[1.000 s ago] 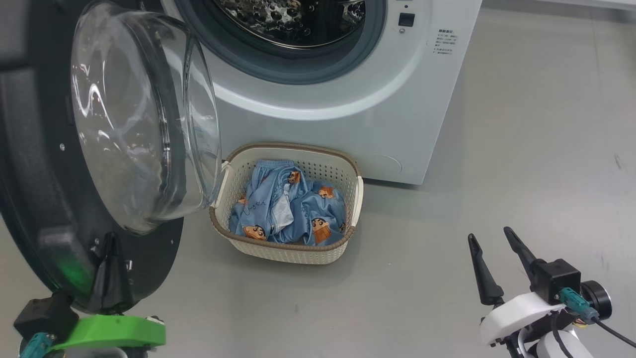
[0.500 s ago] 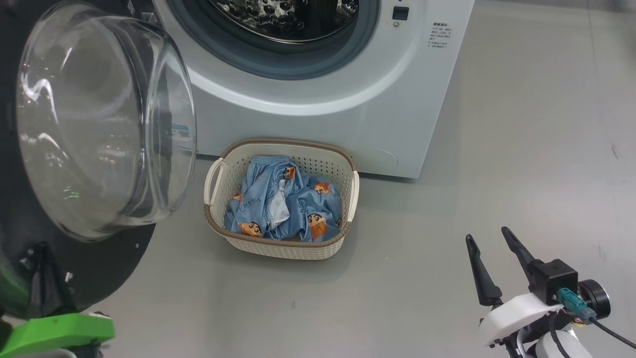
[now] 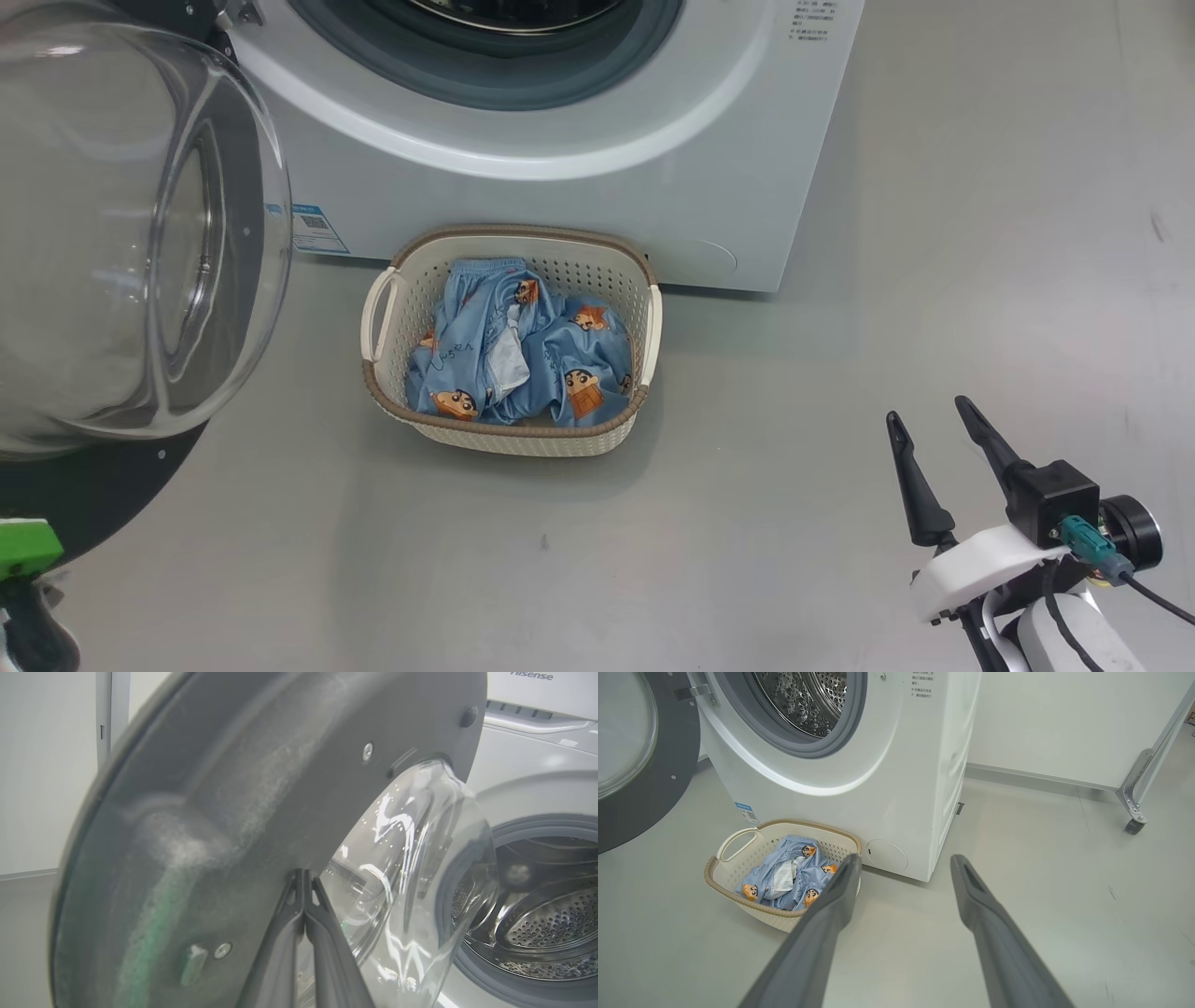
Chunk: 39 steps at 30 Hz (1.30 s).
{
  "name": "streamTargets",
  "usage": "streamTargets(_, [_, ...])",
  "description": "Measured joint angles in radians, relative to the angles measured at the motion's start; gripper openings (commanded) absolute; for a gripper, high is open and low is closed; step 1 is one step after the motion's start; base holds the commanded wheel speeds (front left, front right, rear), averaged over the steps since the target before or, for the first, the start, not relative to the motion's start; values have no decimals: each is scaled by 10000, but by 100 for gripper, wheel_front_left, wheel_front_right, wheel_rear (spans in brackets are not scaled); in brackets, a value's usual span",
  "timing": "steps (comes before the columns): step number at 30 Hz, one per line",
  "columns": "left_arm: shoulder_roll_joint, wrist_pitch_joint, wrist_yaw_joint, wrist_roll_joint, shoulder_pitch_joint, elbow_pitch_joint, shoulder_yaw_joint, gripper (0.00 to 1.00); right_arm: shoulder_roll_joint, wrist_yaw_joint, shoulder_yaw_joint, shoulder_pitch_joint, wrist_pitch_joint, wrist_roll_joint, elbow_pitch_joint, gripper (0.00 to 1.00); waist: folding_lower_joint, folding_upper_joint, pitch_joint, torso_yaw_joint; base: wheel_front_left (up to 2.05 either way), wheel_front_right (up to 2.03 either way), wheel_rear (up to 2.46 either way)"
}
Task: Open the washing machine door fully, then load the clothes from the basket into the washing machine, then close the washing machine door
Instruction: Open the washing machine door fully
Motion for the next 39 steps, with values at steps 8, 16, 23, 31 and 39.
streamTargets(8, [230, -2, 54, -121, -612, 527, 650, 0, -56, 29, -65, -100, 0, -58, -13, 100, 0, 0, 271, -130, 0, 0, 0])
streamTargets(16, [583, -2, 52, -201, -1284, 1281, 1151, 0, -151, 29, -144, -211, 0, -73, -90, 100, 0, 0, 576, -207, 0, 0, 0])
streamTargets(23, [844, -4, 54, -261, -1825, 1799, 1584, 0, -205, 29, -155, -386, 0, -128, -142, 100, 0, 0, 832, -243, 0, 0, 0])
streamTargets(31, [1051, -10, 54, -44, -2287, 2266, 1942, 0, -249, 29, -186, -413, 0, -153, -144, 100, 1, 0, 985, -303, 0, 0, 0])
streamTargets(39, [1183, -10, 42, 267, -2458, 2405, 2082, 0, -244, 27, -217, -415, 0, -155, -134, 100, 0, 0, 977, -329, 0, 0, 0])
